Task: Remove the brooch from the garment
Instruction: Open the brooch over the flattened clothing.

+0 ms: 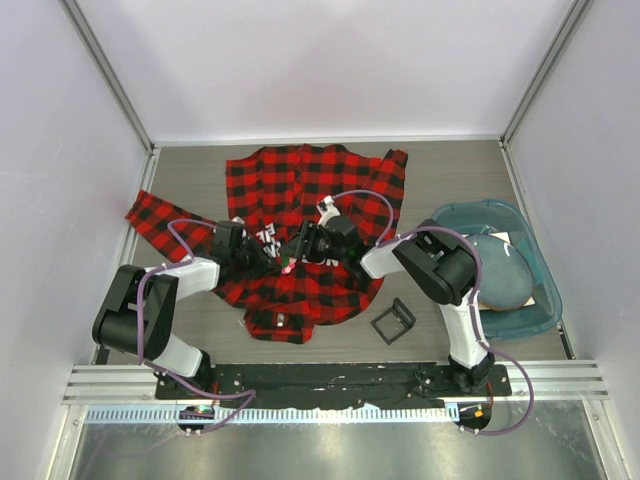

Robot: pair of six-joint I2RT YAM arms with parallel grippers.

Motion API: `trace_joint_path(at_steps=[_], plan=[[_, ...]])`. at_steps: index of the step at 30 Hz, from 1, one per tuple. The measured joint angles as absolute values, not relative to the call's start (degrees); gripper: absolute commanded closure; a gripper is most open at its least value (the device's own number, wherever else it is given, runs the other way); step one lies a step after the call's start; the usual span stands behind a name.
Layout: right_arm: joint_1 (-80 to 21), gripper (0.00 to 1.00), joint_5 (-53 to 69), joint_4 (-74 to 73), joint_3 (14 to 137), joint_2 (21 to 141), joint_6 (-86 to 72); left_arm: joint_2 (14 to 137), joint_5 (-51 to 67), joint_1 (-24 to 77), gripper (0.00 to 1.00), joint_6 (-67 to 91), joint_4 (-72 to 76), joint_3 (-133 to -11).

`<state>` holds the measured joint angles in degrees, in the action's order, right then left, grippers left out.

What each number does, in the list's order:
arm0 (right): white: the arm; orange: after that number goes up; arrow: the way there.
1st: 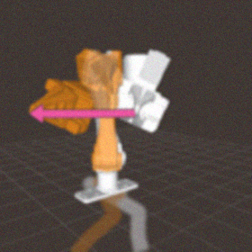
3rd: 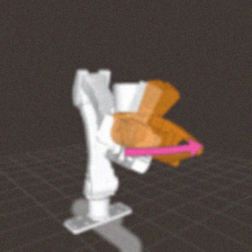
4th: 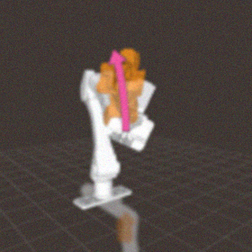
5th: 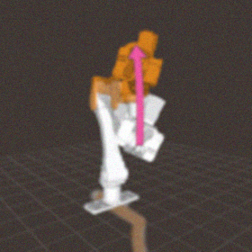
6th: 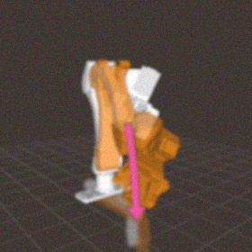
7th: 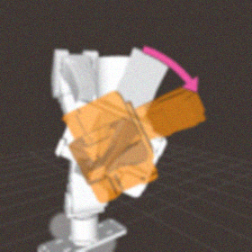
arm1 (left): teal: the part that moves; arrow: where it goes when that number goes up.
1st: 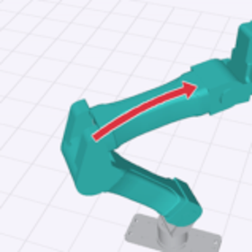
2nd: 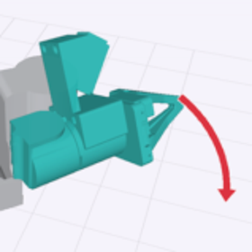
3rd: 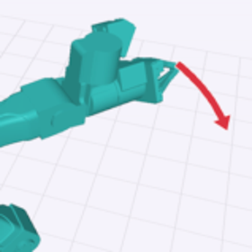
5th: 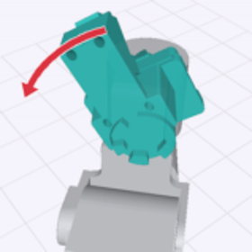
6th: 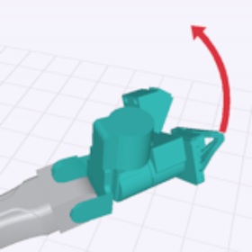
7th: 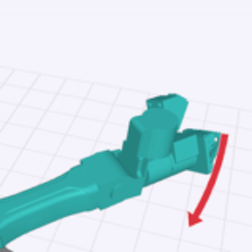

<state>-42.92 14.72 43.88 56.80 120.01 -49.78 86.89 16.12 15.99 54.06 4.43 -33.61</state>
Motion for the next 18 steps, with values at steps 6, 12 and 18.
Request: trace_joint_path(at_steps=[6, 12, 18], plan=[[-43.9, 0.33, 12.0, 34.0, 60.1, 118.1, -48.1, 86.9, 16.1, 16.0, 0.84, 54.1, 4.4, -33.6], [-45.3, 0.33, 8.8, 23.4, 65.5, 117.6, -45.5, 86.9, 16.1, 16.0, 0.84, 54.1, 4.4, -33.6], [-46.0, 0.37, 6.5, 18.0, 67.9, 117.6, -44.2, 86.9, 16.1, 16.0, 0.84, 54.1, 4.4, -33.6]])
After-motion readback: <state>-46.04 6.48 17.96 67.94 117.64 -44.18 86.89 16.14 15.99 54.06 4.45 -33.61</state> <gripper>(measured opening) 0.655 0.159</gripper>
